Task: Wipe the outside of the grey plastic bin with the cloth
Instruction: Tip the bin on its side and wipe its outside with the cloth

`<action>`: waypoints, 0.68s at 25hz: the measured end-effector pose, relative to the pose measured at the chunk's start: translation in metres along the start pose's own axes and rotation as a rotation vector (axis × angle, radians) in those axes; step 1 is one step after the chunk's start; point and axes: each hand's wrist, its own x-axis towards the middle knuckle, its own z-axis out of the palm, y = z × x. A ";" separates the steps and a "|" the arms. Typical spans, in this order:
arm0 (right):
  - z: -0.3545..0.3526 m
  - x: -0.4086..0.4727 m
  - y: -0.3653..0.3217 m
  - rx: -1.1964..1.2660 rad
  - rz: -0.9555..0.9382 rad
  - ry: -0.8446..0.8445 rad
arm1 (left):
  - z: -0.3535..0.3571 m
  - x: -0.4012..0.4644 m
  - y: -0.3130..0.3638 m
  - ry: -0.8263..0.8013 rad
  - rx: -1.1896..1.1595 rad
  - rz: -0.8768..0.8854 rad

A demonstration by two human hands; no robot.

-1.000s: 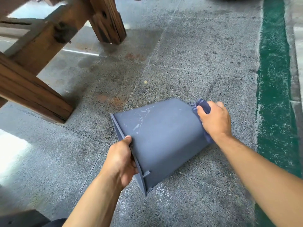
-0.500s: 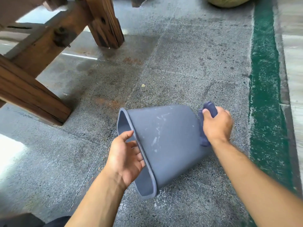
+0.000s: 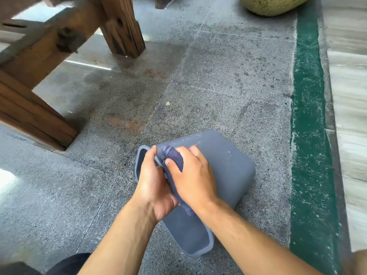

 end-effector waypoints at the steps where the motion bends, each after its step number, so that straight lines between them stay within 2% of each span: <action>1: 0.002 -0.003 0.001 -0.033 -0.017 -0.016 | -0.002 -0.001 0.000 -0.007 0.016 0.001; 7: 0.005 -0.008 0.001 -0.183 -0.088 -0.124 | -0.007 0.003 0.001 0.033 0.010 -0.032; 10: 0.007 -0.008 0.003 -0.175 -0.123 -0.164 | -0.009 0.003 -0.001 0.084 0.052 -0.051; 17: 0.021 -0.008 0.004 -0.272 -0.176 -0.179 | -0.017 0.004 -0.001 0.174 0.119 -0.032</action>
